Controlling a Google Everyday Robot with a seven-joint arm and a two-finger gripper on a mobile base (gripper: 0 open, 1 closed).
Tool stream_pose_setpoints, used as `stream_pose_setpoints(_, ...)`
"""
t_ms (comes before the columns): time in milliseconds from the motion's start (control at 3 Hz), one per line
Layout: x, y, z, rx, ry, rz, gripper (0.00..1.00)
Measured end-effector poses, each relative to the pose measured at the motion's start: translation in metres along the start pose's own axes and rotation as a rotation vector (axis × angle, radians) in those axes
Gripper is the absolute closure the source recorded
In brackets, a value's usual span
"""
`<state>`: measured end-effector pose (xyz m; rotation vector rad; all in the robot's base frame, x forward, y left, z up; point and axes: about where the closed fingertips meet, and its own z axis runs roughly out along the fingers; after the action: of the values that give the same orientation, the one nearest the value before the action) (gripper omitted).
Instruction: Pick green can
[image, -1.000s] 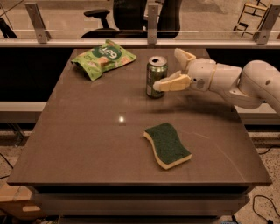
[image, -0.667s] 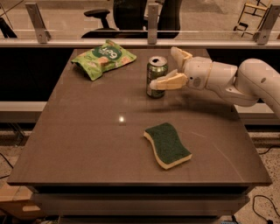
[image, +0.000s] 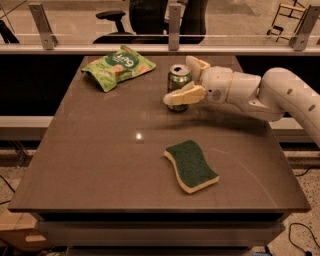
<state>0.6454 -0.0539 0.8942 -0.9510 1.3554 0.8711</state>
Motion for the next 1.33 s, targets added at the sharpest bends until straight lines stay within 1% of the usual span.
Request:
stream_pose_setpoints(333, 0.007, 0.012, 0.010, -0.038, -0.015, 0.021, 0.18)
stream_pose_setpoints(667, 0.011, 0.020, 0.018, -0.073, -0.027, 0.033, 0.42)
stream_pose_setpoints(1000, 0.012, 0.024, 0.022, -0.091, -0.035, 0.040, 0.65)
stream_pose_setpoints(1333, 0.011, 0.024, 0.021, -0.090, -0.039, 0.038, 0.88)
